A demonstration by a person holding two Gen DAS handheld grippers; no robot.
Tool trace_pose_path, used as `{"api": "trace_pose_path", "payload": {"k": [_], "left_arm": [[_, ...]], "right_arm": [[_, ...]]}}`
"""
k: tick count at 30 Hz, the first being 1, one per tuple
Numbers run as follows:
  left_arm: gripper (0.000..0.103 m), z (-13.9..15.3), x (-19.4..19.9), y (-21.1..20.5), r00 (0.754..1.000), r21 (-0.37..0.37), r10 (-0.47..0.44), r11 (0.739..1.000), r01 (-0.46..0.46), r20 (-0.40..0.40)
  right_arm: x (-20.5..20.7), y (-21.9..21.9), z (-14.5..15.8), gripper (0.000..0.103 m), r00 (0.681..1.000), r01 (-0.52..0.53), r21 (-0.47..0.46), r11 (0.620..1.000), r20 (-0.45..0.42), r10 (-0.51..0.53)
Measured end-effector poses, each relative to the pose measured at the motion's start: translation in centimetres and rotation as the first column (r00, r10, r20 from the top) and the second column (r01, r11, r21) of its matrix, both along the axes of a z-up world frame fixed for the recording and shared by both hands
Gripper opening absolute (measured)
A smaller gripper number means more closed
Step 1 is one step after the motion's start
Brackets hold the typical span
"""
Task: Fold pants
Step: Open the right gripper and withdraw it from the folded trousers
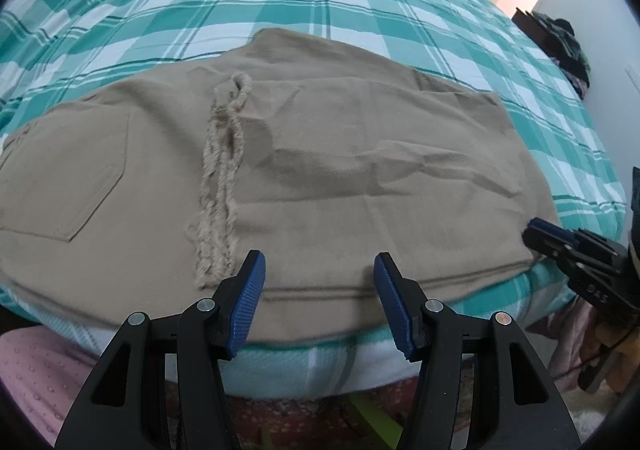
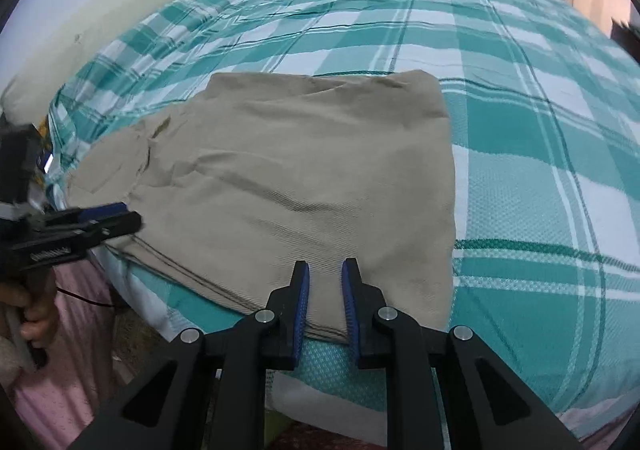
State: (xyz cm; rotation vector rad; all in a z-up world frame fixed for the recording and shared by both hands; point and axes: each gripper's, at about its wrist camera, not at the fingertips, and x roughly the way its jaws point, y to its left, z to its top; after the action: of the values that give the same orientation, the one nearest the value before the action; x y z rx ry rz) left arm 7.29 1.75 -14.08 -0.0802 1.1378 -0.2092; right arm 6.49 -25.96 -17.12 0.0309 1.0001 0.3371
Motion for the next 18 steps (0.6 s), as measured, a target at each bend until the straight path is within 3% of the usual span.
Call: {"api": "trace_pose_path", "payload": {"k": [8,12,14,18], "left_arm": [[0.065,0.8,-2.4,1.8,1.0,-0.071,0.022,0.997,-0.022,0.001],[0.071,2.1,-2.8,5.1,0.994,-0.114,0.112,0.987,-0.11,0.011],[0.071,2.9,-2.6,8.3,0.981,-0.176,0.196,0.966,-0.192,0.008],[0.073,3.9,-2.6,17.4,0.907,-0.35,0.419,0.845,-0.404,-0.035]], "right_arm": [[-0.4,0.3,-0.5,0.018,0.999,-0.003,-0.026,1.0,0.038,0.004],[-0.5,0.4,-0.5,0.018,0.999,0.002,-0.032,0.999,0.047,-0.001],[-0.6,0.3,-0.6,0.018,0.999,0.005,-0.03,1.0,0.048,-0.004],[-0.6,0.4,-0.6,0.018,0.999,0.005,-0.031,1.0,0.047,-0.003]]}}
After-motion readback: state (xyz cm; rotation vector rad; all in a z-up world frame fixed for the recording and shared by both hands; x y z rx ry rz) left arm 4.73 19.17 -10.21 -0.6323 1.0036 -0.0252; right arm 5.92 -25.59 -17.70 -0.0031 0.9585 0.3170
